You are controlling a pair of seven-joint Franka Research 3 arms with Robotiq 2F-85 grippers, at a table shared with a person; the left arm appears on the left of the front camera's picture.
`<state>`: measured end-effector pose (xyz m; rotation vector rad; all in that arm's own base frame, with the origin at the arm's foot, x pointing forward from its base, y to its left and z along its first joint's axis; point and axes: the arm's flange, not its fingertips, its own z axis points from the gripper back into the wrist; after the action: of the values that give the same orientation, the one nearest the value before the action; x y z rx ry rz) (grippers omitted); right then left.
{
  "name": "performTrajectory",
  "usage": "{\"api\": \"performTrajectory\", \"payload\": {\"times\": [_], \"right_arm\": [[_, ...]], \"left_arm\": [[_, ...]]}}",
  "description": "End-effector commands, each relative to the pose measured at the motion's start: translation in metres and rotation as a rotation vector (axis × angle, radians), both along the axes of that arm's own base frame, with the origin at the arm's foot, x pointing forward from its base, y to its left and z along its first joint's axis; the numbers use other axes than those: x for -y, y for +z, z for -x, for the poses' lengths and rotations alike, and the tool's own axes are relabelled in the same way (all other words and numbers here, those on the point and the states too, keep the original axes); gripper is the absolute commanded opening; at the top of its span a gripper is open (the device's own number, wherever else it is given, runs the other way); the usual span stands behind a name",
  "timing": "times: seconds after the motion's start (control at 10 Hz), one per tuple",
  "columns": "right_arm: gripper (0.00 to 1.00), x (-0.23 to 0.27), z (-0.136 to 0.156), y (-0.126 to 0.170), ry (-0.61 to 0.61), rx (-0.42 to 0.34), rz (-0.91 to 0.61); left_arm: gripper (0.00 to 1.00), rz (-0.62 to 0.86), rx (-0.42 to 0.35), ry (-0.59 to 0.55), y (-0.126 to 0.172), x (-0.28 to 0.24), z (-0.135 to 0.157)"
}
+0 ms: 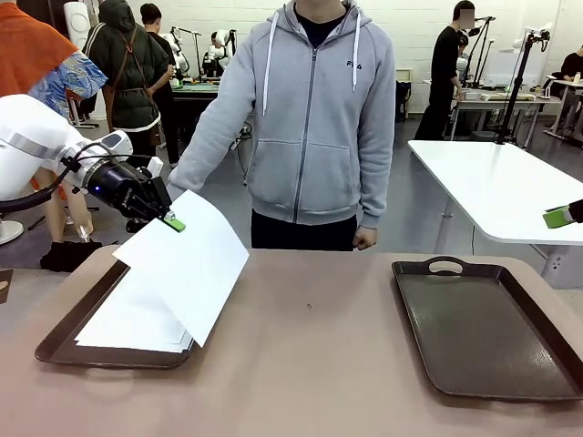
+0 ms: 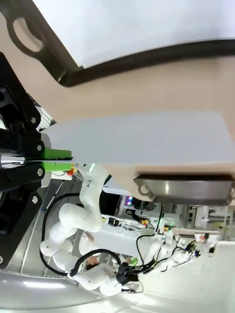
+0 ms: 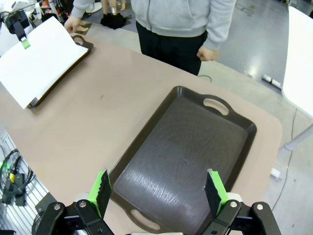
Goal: Sort the A4 documents.
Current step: Place the A4 Paper in the designated Handle tray.
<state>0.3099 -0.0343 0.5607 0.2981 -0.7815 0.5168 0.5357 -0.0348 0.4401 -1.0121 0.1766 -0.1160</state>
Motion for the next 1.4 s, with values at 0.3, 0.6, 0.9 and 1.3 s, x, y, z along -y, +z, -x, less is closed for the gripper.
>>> {"api": "performTrajectory", "payload": {"times": [0.3, 0.6, 0.9, 1.3], "right_arm": [[1.0, 0.0, -0.001, -0.002, 0.01, -0.003, -0.012], [1.0, 0.0, -0.001, -0.002, 0.01, -0.003, -0.012], [1.0, 0.0, -0.001, -0.002, 0.01, -0.003, -0.012], [1.0, 0.0, -0.001, -0.002, 0.01, -0.003, -0.012]], "left_arm": [[0.01, -0.183, 0.026, 0.091, -0.028, -0.012, -0.021], [0.01, -0.3, 0.035, 0.113, -0.033, -0.022, -0.026], [0.01, -0.502, -0.006, 0.147, -0.034, -0.027, -0.023], [0.01, -0.634, -0.002, 0.09, -0.041, -0.011, -0.025]]}}
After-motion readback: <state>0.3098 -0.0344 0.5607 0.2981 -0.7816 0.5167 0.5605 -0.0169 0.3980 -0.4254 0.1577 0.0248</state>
